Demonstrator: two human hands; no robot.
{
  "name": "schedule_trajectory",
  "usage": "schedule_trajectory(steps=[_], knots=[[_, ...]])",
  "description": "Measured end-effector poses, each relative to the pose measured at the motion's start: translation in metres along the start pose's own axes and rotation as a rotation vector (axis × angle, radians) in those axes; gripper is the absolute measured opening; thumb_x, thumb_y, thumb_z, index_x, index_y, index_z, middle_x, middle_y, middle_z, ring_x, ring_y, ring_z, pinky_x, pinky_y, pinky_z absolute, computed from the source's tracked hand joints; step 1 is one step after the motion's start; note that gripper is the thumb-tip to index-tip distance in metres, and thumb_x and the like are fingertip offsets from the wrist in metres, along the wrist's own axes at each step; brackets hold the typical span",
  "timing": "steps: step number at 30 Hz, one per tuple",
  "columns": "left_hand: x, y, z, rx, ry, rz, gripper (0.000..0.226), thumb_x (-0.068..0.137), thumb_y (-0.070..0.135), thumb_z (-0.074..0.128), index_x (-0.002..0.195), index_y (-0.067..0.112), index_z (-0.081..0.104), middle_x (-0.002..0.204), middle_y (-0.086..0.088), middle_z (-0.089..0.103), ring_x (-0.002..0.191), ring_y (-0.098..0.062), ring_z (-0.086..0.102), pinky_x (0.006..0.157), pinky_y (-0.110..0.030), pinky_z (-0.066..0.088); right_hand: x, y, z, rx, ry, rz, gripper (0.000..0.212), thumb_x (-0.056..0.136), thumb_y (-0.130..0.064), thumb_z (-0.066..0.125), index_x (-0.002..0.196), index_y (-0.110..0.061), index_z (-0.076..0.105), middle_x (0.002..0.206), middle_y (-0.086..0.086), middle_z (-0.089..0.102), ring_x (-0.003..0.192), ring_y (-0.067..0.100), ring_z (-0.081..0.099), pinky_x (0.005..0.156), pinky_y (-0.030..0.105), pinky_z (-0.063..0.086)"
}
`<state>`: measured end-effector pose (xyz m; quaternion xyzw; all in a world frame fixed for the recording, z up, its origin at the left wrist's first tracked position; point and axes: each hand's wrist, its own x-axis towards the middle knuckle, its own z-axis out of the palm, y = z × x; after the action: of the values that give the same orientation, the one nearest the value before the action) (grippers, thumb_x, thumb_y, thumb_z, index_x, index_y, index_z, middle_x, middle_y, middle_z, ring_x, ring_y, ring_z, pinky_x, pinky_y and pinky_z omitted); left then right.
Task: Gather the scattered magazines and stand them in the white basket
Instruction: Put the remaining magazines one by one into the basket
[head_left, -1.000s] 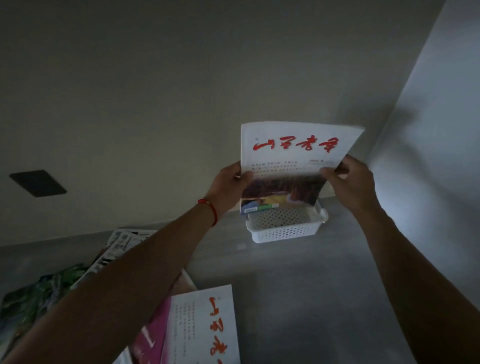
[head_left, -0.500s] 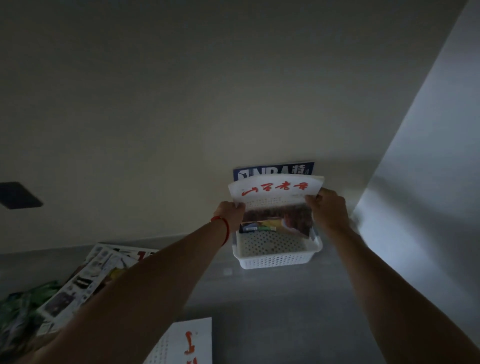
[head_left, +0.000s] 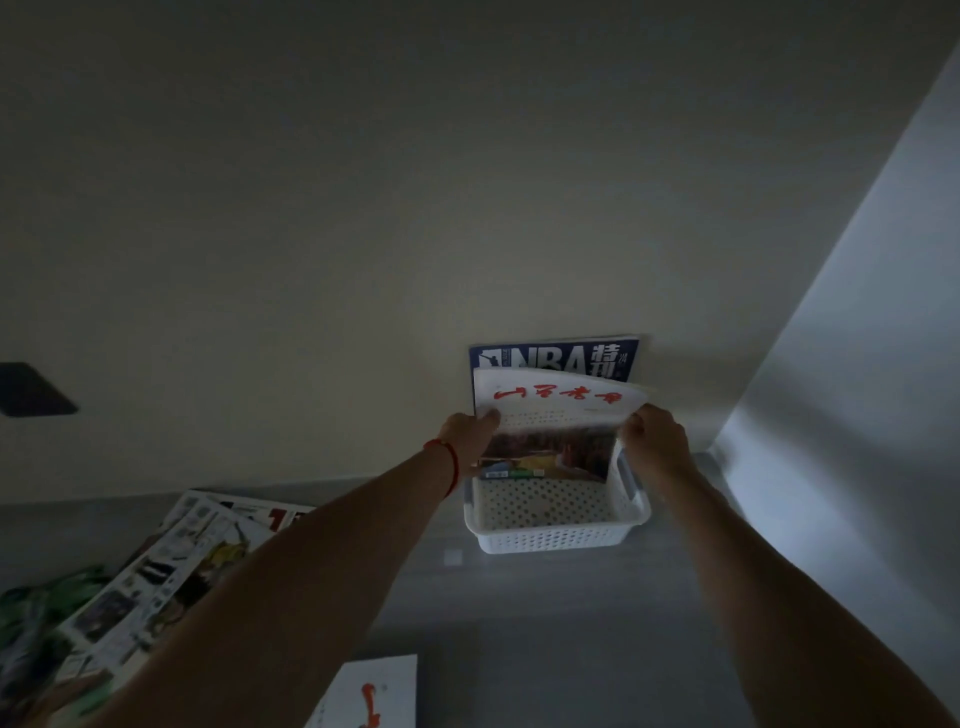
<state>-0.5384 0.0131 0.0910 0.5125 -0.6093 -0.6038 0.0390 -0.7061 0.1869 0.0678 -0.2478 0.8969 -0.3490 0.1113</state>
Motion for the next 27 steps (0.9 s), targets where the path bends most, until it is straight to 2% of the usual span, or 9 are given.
schedule_trajectory(steps=[2,5,8,11,15,19,21,23,27], knots=[[-0.003,0.002,0.0,-0.039,-0.049,-0.022,0.05,0.096,0.034,0.057,0.134,0.003,0.05,0.135,-0.017,0.053,0.125,-0.034,0.051,0.098,-0.047,0.052,0.001,0.001,-0.001,0.071,-0.048,-0.011,0.023,0.098,-0.01,0.045,0.114,-0.009,0.062,0.116,0.012,0.07,0.099,0.029,0.064,0.085,0.041,0.052],[-0.006,0.003,-0.002,-0.085,-0.08,-0.018,0.042,0.094,0.015,0.06,0.133,0.001,0.052,0.14,-0.019,0.051,0.128,-0.035,0.049,0.098,-0.045,0.051,0.004,-0.001,0.0,0.109,-0.103,-0.037,0.032,0.1,-0.005,0.044,0.131,-0.003,0.05,0.128,0.018,0.06,0.118,0.037,0.058,0.099,0.046,0.047],[-0.01,-0.002,-0.008,-0.139,-0.118,0.007,0.052,0.093,0.002,0.057,0.142,0.002,0.041,0.145,-0.02,0.045,0.127,-0.033,0.048,0.095,-0.043,0.051,-0.003,-0.011,0.003,0.314,-0.125,-0.001,0.055,0.092,0.008,0.037,0.14,-0.018,0.041,0.141,0.003,0.054,0.13,0.022,0.053,0.106,0.042,0.043],[-0.019,-0.013,-0.014,-0.145,-0.101,0.067,0.06,0.092,0.002,0.058,0.147,0.009,0.035,0.144,-0.018,0.046,0.11,-0.027,0.051,0.09,-0.04,0.051,-0.023,-0.022,0.003,0.343,0.052,-0.005,0.053,0.092,-0.001,0.043,0.138,-0.027,0.045,0.13,-0.005,0.058,0.11,0.01,0.053,0.093,0.028,0.04],[-0.036,-0.056,-0.038,-0.012,-0.011,0.236,0.052,0.086,0.0,0.061,0.136,0.013,0.052,0.137,-0.02,0.053,0.1,-0.029,0.059,0.09,-0.041,0.053,-0.069,-0.035,0.015,0.269,0.159,-0.159,0.038,0.088,0.001,0.053,0.122,-0.012,0.063,0.118,0.007,0.069,0.101,0.017,0.066,0.087,0.023,0.047],[-0.074,-0.134,-0.091,0.236,0.095,0.349,0.043,0.082,-0.001,0.056,0.116,0.022,0.066,0.125,-0.005,0.065,0.097,-0.016,0.062,0.068,-0.01,0.046,-0.141,-0.051,0.056,0.205,-0.09,-0.39,0.015,0.094,-0.001,0.059,0.099,-0.007,0.071,0.099,0.005,0.072,0.09,0.018,0.068,0.082,0.024,0.055],[-0.097,-0.179,-0.119,0.303,0.116,0.332,0.038,0.084,0.003,0.055,0.111,0.026,0.068,0.121,0.0,0.066,0.105,-0.018,0.063,0.077,-0.02,0.05,-0.182,-0.06,0.085,0.153,-0.324,-0.395,0.014,0.097,-0.011,0.059,0.103,-0.01,0.071,0.098,0.002,0.072,0.085,0.016,0.068,0.078,0.029,0.054],[-0.116,-0.222,-0.147,0.406,0.127,0.307,0.033,0.086,0.006,0.054,0.111,0.023,0.069,0.126,-0.001,0.064,0.115,-0.021,0.06,0.092,-0.029,0.05,-0.219,-0.066,0.12,-0.012,-0.539,-0.364,0.017,0.098,-0.021,0.057,0.11,-0.013,0.067,0.105,0.002,0.07,0.093,0.017,0.067,0.077,0.025,0.047],[-0.15,-0.289,-0.191,0.732,0.166,0.321,0.045,0.077,0.015,0.059,0.118,0.031,0.066,0.136,0.005,0.058,0.131,-0.021,0.049,0.11,-0.04,0.036,-0.286,-0.068,0.18,-0.301,-0.743,-0.019,0.044,0.091,-0.032,0.057,0.13,-0.013,0.054,0.129,0.008,0.063,0.116,0.025,0.063,0.09,0.032,0.052]])
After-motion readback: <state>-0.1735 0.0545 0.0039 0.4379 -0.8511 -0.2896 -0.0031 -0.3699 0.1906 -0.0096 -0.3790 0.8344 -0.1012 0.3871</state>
